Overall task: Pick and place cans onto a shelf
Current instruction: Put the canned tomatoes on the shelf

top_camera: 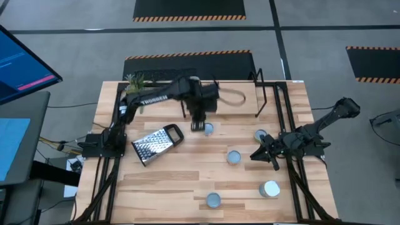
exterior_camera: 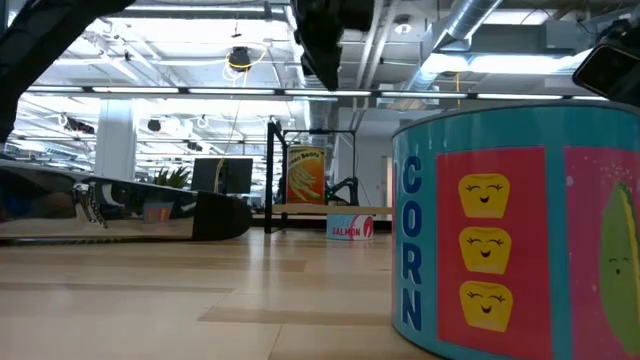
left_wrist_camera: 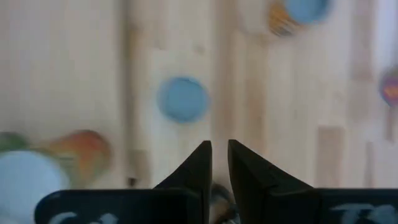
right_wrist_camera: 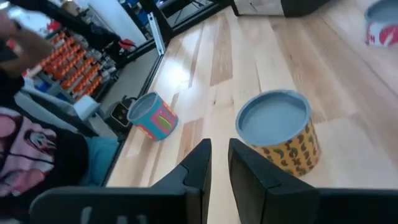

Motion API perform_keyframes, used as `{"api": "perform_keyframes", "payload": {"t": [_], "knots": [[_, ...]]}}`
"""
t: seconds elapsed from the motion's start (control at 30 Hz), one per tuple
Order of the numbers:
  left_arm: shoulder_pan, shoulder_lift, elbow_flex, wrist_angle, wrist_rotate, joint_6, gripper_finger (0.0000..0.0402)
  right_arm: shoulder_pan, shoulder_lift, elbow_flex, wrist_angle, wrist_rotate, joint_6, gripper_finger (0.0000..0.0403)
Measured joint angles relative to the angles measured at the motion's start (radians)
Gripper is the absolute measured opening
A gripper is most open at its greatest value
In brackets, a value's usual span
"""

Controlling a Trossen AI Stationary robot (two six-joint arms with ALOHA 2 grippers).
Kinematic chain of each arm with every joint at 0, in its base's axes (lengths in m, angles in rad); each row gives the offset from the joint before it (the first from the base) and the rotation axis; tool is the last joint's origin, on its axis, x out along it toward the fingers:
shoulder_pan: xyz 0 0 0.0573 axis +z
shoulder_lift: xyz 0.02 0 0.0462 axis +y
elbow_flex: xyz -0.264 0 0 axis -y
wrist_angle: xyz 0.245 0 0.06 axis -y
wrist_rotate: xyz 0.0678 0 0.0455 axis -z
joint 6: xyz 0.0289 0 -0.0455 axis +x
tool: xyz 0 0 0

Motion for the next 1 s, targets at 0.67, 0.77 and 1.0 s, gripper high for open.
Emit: {"api": "perform_keyframes", "payload": {"t": [0.67,0.77,1.0], "knots": [[-0.423,-0.001,-0.316,-0.014,-0.082,-0.038,0.0039,0.000,0.000,0.000,0.101,0.010,0.046,0.0082],[-0.448,-0.007,-0.465,0.020,-0.082,-0.072,0.0038,0.000,0.000,0.000,0.101,0.010,0.046,0.0082],[-0.474,-0.158,-0.836,0.188,-0.082,-0.176,0.0038,0.000,0.000,0.000,0.100,0.024,0.046,0.0082]]}}
